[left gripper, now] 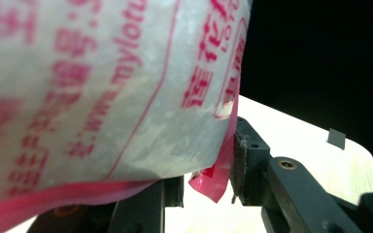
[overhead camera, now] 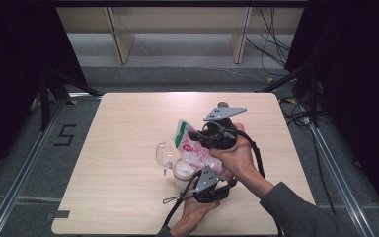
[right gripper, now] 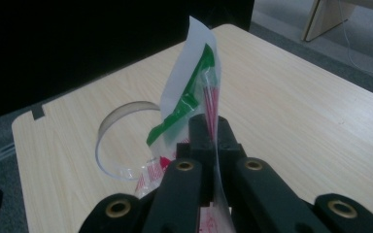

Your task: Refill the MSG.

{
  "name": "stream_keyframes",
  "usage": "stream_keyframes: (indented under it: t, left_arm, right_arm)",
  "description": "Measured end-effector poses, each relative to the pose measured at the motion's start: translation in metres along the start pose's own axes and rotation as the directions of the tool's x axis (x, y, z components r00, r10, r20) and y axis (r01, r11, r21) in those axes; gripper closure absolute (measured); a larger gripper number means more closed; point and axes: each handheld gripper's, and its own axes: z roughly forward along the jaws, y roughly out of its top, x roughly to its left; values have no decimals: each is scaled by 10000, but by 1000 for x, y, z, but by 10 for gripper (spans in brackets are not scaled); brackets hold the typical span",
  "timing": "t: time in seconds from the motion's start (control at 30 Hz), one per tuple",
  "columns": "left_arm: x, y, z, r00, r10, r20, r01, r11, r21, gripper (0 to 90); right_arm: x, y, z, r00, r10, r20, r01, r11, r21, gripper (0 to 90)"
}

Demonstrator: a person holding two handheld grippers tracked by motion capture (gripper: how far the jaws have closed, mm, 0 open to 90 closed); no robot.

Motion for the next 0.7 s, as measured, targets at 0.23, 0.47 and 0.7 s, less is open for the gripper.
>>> stream_keyframes:
  t: [0.23,0.47,0.7]
  left_arm:
    - [0,1,-1,9998,-210,28,210,9996,-173,669]
    - [0,1,-3,9999,-126,42,126,9999,-47,653]
    - [0,2,-8,9998,-154,-100,156,9996,223,640]
  right_arm:
    - [-7,-5,-17,9993,298,-241,-316,9965,-771,900]
    - [-12,-11,-29,9981,560,-253,-586,9916,-1152,900]
    - [-21,-21,-43,9928,1033,-605,-1132,9742,-1953,900]
